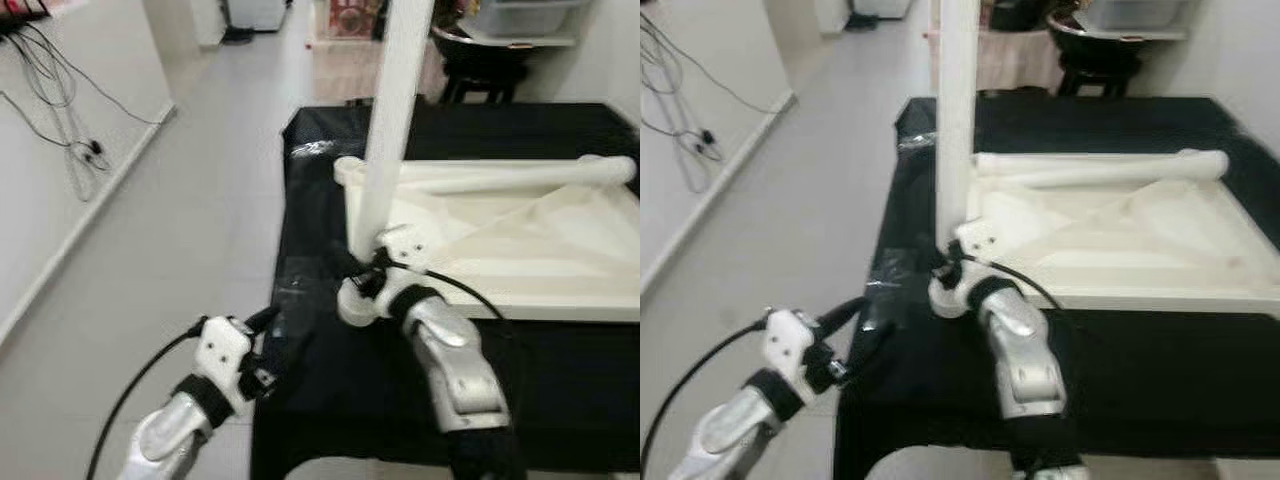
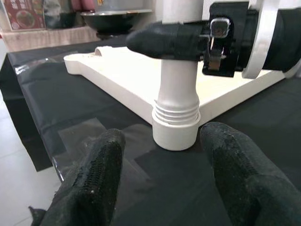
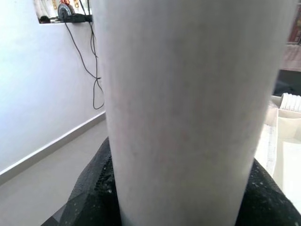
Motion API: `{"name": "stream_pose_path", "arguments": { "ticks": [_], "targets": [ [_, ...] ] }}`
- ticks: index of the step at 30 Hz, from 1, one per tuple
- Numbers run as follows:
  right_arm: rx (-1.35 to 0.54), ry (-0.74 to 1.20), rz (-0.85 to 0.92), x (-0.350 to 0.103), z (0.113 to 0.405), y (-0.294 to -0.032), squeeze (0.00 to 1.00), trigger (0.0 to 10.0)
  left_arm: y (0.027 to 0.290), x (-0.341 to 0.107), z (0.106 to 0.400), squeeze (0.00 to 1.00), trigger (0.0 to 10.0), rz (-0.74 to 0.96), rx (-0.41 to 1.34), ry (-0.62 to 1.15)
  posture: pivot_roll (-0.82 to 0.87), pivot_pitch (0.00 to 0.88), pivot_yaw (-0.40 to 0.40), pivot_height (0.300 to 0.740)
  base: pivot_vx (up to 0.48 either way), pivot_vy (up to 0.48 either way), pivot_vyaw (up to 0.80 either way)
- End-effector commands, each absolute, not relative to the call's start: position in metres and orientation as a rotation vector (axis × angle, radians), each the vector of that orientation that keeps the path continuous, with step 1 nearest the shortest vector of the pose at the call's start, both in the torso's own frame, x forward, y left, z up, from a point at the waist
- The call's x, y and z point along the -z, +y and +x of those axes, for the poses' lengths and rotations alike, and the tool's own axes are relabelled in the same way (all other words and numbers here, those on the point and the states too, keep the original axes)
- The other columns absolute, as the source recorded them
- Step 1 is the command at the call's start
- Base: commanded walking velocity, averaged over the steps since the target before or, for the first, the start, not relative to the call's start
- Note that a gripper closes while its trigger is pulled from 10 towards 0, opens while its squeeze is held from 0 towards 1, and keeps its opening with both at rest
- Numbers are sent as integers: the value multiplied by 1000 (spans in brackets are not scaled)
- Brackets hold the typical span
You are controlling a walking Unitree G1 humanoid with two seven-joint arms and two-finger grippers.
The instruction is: Building children table
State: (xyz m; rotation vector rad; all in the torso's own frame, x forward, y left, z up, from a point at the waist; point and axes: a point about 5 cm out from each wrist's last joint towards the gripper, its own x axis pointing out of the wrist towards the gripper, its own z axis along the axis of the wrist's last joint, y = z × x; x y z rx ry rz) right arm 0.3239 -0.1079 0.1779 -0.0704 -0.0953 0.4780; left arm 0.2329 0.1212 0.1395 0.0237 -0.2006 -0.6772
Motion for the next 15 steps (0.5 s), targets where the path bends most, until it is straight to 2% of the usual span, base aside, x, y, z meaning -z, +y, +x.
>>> {"name": "stream_pose_path", "arguments": {
  "ticks": [1, 2, 3, 5, 6, 9, 12, 14, 15],
  "targets": [
    [-466, 64, -82, -146, 322, -113, 0, 0, 125, -138, 233, 0, 10000, 35, 667, -199, -102, 150, 13, 740, 0, 0, 0],
    [-466, 64, -82, -146, 322, -113, 0, 0, 125, -138, 233, 0, 10000, 35, 667, -199, -102, 150, 13, 740, 0, 0, 0],
    [-460, 59, -82, -146, 322, -113, 0, 10000, 126, -139, 233, 0, 10000, 35, 658, -201, -102, 150, 13, 740, 0, 0, 0],
    [-457, 68, -49, -147, 322, -114, 0, 10000, 126, -139, 233, 0, 10000, 35, 651, -203, -104, 149, 16, 740, 0, 0, 0],
    [-463, 68, 22, -151, 324, -116, 1000, 10000, 126, -139, 234, 0, 10000, 36, 648, -204, -98, 153, 18, 740, 0, 0, 0],
    [-515, 50, 48, -160, 327, -113, 1000, 10000, 125, -139, 234, 0, 10000, 35, 652, -202, -98, 151, 19, 740, 0, 0, 0],
    [-780, -23, -7, -191, 336, -103, 1000, 10000, 124, -139, 234, 0, 10000, 32, 664, -198, -94, 153, 17, 740, 0, 0, 0],
    [-851, -41, -63, -197, 340, -104, 1000, 10000, 124, -139, 234, 0, 10000, 31, 665, -199, -92, 153, 19, 740, 0, 0, 0],
    [-933, -39, -126, -202, 345, -106, 86, 10000, 124, -139, 234, 0, 10000, 31, 665, -199, -85, 153, 14, 740, 0, 0, 0]
  ]
}}
